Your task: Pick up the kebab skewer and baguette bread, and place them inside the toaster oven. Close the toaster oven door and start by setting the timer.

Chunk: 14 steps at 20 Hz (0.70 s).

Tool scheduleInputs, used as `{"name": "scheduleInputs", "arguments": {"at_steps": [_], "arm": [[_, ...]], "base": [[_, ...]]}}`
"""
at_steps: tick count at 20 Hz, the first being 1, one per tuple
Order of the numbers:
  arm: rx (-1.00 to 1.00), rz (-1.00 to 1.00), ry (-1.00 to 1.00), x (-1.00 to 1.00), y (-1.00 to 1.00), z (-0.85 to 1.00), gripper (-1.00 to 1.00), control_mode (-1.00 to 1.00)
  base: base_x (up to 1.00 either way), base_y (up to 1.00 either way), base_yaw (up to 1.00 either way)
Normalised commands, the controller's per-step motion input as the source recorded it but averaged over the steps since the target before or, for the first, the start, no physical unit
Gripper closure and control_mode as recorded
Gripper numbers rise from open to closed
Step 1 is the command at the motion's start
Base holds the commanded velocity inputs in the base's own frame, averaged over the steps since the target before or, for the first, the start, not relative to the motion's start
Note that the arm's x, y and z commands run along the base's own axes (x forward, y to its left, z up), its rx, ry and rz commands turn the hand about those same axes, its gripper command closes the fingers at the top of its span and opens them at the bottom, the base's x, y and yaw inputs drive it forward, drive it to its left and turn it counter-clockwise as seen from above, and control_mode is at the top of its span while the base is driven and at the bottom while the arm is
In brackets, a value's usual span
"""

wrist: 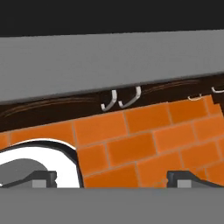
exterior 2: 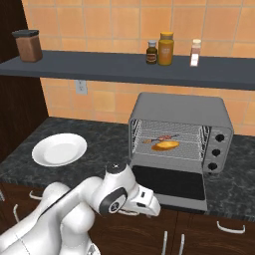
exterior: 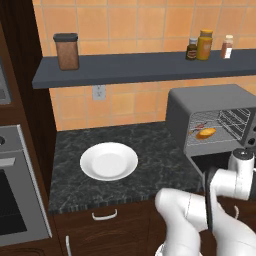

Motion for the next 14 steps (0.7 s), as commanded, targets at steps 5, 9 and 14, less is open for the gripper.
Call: {"name": "scheduleInputs", "arguments": {"at_steps": [5, 9, 14], "arm": [[0.07, 0.13, 0.01, 0.04, -0.02, -0.31, -1.0, -1.0], [0.07, 0.01, 0.0, 0.37, -0.02, -0.27, -1.0, -1.0], [0.08, 0.0, 0.0, 0.44, 0.0, -0.36, -1.0, -1.0]], "base": [[0.0, 0.0, 0.0], [0.0, 0.0, 0.0], [0.0, 0.0, 0.0]]}}
